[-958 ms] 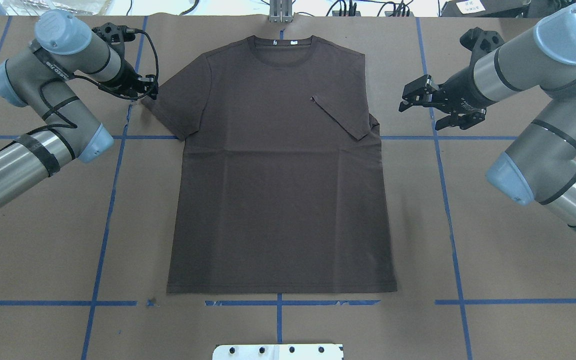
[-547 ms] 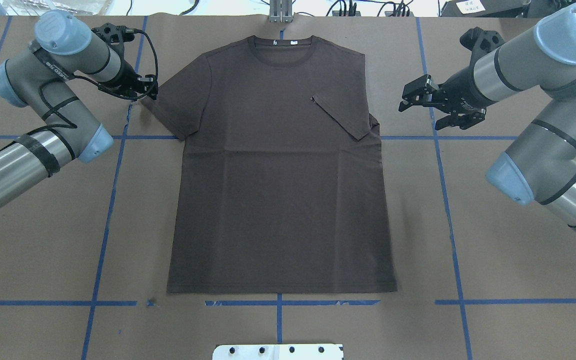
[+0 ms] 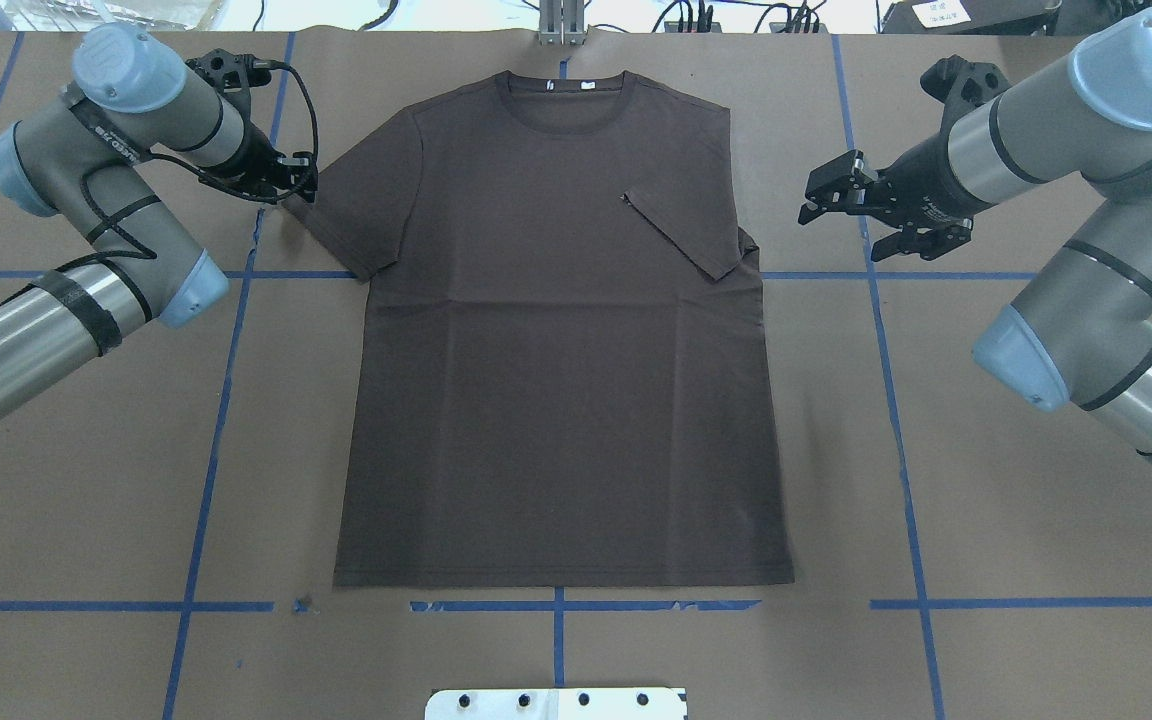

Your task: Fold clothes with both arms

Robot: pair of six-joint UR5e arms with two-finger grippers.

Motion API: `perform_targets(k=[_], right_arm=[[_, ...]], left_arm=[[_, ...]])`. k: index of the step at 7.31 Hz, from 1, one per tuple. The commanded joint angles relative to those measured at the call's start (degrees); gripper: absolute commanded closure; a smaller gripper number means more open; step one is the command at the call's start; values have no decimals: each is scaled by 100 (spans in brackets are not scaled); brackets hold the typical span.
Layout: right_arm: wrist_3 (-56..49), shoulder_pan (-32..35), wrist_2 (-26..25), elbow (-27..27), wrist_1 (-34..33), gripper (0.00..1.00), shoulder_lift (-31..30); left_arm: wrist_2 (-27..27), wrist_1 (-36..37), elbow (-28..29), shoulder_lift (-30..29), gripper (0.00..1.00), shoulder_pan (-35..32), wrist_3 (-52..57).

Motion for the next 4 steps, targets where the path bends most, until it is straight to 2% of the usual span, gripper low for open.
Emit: perform_targets(k=[1, 4], right_arm=[[0, 0, 4, -7, 0, 0, -8], [0, 0, 22, -16, 0, 0, -8]], left_arm=[[0, 0, 9, 0, 45, 8, 7], [0, 0, 18, 0, 50, 26, 7]])
